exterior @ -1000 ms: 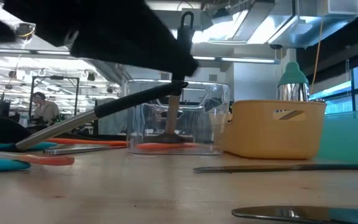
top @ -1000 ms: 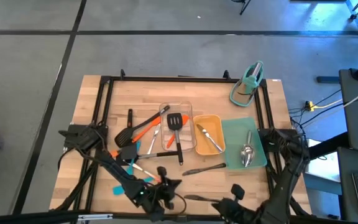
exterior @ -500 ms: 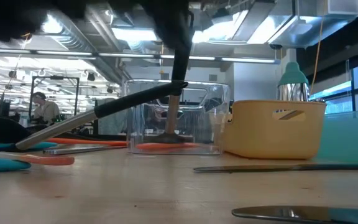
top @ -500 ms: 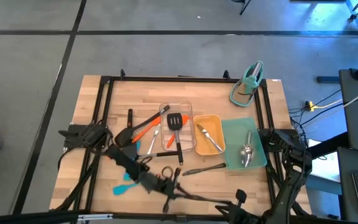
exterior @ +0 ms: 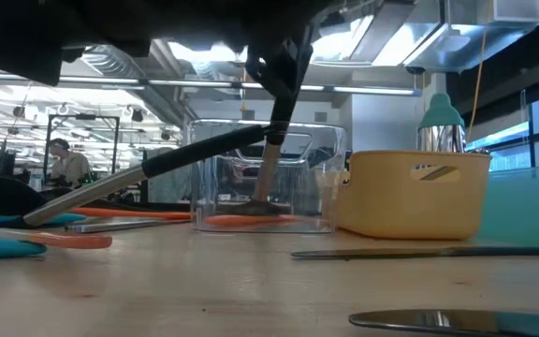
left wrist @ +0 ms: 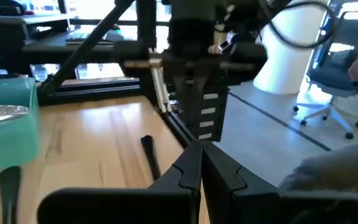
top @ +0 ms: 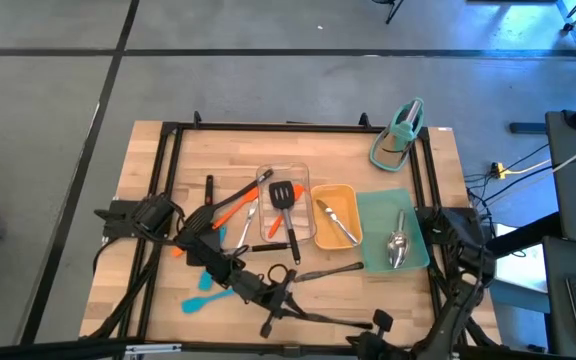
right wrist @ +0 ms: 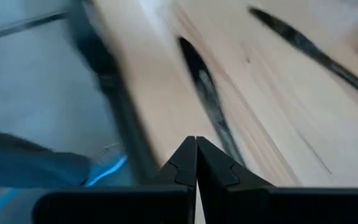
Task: Pick & Place Kitchen Items
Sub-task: Put the black table knife into the yellow bin
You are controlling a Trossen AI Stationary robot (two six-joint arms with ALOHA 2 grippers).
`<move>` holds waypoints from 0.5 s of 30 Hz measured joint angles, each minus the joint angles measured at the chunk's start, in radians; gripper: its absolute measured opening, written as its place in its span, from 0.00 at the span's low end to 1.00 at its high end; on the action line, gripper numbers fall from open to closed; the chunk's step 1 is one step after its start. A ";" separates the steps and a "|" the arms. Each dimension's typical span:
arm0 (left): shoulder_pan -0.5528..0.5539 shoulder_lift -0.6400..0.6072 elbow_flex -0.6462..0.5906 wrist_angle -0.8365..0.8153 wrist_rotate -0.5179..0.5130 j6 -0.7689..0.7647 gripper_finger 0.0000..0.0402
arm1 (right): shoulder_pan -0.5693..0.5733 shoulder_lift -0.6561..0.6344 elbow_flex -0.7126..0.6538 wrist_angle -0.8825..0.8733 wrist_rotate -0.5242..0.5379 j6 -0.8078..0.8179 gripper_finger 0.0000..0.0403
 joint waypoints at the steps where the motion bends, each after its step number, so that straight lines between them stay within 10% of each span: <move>1: -0.001 0.000 0.000 -0.005 -0.007 0.001 0.00 | -0.009 0.014 0.000 -0.009 -0.022 0.017 0.01; 15: 0.000 0.040 0.000 -0.019 -0.023 -0.025 0.00 | -0.071 0.069 -0.001 -0.079 -0.167 0.040 0.01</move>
